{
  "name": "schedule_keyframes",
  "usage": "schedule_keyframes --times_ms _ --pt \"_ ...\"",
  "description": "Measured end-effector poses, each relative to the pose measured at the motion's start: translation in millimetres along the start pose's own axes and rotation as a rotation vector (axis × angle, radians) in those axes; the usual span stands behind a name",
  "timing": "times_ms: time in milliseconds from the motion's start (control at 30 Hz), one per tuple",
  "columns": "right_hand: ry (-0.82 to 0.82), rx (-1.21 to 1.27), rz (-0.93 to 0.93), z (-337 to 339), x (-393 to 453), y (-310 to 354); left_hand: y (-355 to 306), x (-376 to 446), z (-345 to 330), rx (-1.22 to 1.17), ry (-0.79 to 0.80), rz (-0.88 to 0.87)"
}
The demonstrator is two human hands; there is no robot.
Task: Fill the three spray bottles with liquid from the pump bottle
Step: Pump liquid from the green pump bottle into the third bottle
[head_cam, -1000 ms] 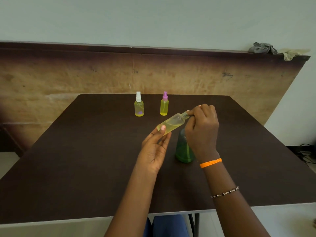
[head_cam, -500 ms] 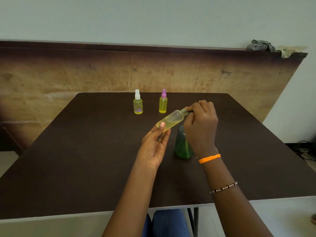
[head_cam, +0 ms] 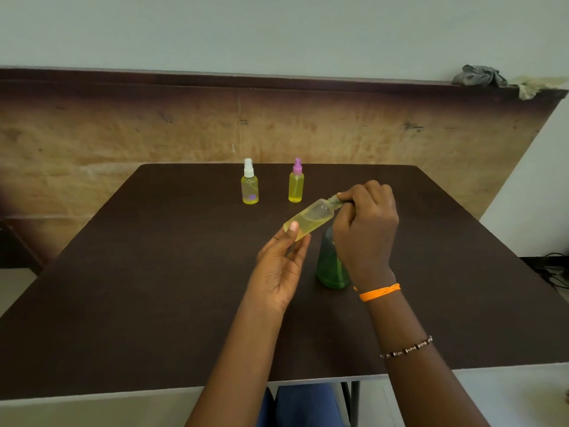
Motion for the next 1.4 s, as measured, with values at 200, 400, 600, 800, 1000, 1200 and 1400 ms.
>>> schedule_keyframes --times_ms 200,400,600,800,1000,1200,1400 --pt "-0.086 0.009 0.058 -12 -18 -10 1 2 5 0.002 -0.016 0.012" --pt "-0.036 -0.014 0.082 -7 -13 -9 1 -1 3 -0.030 -0.006 0.041" --pt "-0.014 0.022 0.025 -4 -6 -5 0 0 0 -0.016 0.003 0.023" --pt "-0.080 0.005 0.039 -13 -15 -11 1 2 4 -0.021 -0.020 0.033" --pt "0.000 -0.008 0.014 -5 -9 0 -2 -2 -1 -0.023 -0.012 0.016" --pt "-0.032 -0.004 0.041 -6 -17 -5 -1 0 0 -0.014 -0.015 0.020" --pt "0.004 0.027 0.057 -9 -18 -4 -1 -1 3 -0.016 -0.014 0.029"
Point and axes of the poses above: each hand's wrist, its own x-axis towards the middle knuckle, its own z-axis out of the back of the hand, y = z × x, the point moved 4 cm from there along x, towards the middle knuckle, and after that the axes turned 2 degrees about y, right-handed, at the moved point
